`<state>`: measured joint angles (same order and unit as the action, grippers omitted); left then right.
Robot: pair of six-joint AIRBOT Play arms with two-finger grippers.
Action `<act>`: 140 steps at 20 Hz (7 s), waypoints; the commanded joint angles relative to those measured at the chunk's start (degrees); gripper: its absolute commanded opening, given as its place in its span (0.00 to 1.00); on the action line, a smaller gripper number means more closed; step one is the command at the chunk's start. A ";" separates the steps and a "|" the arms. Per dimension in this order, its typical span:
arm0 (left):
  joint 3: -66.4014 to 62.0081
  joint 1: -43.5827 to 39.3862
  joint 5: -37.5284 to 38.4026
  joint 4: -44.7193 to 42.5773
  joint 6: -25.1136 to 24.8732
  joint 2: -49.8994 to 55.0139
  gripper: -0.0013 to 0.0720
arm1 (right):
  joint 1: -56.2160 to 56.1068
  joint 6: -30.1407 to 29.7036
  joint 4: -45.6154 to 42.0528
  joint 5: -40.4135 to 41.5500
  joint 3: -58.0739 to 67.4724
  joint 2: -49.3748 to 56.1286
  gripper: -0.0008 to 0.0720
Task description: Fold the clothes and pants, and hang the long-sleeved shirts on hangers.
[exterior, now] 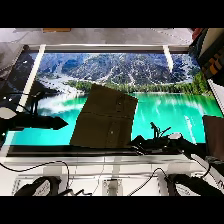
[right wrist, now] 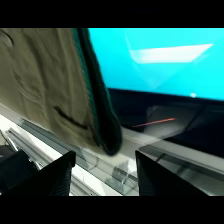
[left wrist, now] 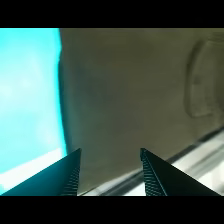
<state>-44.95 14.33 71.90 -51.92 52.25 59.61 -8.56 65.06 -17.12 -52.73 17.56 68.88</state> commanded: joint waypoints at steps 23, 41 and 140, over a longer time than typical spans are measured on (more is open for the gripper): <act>10.88 0.17 -8.13 0.44 3.30 2.27 0.60 | -6.80 -0.31 0.13 3.19 9.70 5.88 0.44; 13.22 0.17 -9.27 0.76 8.90 13.97 0.73 | -6.80 -0.26 -0.94 2.36 13.16 5.77 0.07; 4.20 -19.56 -14.49 -9.57 18.93 1.84 0.97 | 0.33 -5.77 -10.12 -4.57 22.60 18.53 0.90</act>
<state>-40.73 -5.19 57.52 -61.47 71.18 61.43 -3.68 59.40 -28.16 -59.70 38.20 84.18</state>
